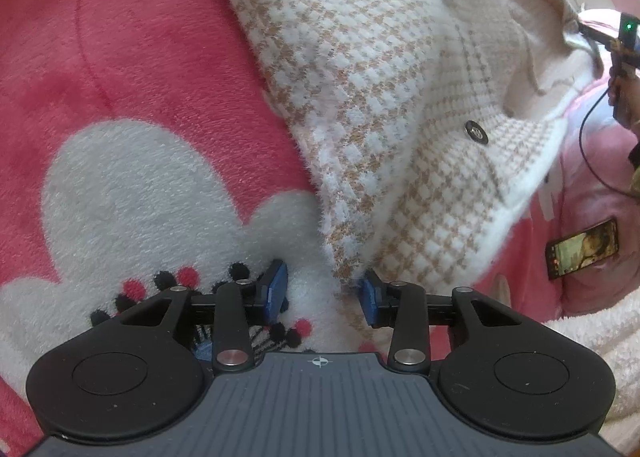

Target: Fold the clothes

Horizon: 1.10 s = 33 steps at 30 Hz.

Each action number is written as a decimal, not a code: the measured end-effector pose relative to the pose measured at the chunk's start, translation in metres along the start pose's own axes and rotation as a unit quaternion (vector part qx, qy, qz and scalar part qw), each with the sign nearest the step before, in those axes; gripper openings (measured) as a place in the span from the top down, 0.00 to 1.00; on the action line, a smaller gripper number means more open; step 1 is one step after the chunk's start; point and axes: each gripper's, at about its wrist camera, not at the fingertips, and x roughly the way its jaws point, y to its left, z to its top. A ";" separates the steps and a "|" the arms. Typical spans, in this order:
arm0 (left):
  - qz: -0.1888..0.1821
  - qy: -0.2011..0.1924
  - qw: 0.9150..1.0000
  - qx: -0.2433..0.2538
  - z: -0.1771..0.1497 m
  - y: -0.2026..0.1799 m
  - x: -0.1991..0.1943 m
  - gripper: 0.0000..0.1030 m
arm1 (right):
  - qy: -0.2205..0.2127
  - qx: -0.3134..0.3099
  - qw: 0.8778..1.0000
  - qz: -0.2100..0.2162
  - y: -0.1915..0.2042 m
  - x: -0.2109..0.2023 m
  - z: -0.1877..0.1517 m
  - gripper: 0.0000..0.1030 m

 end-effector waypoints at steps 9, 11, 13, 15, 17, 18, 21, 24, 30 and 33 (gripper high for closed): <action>-0.009 0.002 1.000 -0.004 0.001 -0.003 0.001 0.63 | 0.175 -0.011 0.983 0.060 0.020 0.056 -0.081 0.63; -0.008 0.001 1.000 -0.004 0.000 -0.005 -0.002 0.63 | 0.177 0.015 0.982 0.066 0.013 0.048 -0.093 0.52; -0.005 0.000 1.000 -0.002 0.000 -0.009 -0.002 0.62 | 0.167 0.069 0.981 0.072 -0.009 0.030 -0.093 0.48; -0.003 -0.001 1.000 -0.001 -0.001 -0.010 -0.003 0.62 | 0.130 0.135 0.978 0.092 -0.035 0.006 -0.088 0.45; -0.001 -0.002 1.000 0.001 -0.003 -0.011 -0.004 0.62 | 0.080 0.193 0.973 0.102 -0.056 -0.019 -0.081 0.40; 0.001 -0.003 1.000 0.002 -0.003 -0.011 -0.005 0.62 | 0.053 0.219 0.968 0.107 -0.065 -0.032 -0.077 0.38; 0.007 -0.006 1.000 0.011 -0.006 -0.014 -0.005 0.59 | 0.008 0.259 0.951 0.167 -0.070 -0.056 -0.059 0.37; 0.018 -0.009 0.999 0.035 -0.010 -0.024 -0.006 0.57 | 0.031 0.224 0.937 0.265 -0.027 -0.061 -0.042 0.36; 0.012 0.002 0.998 0.060 -0.029 -0.028 -0.021 0.57 | 0.075 0.148 0.878 0.450 0.059 -0.072 -0.006 0.35; 0.011 -0.009 0.999 0.045 -0.036 -0.019 -0.036 0.57 | 0.095 0.108 0.833 0.535 0.101 -0.078 0.012 0.34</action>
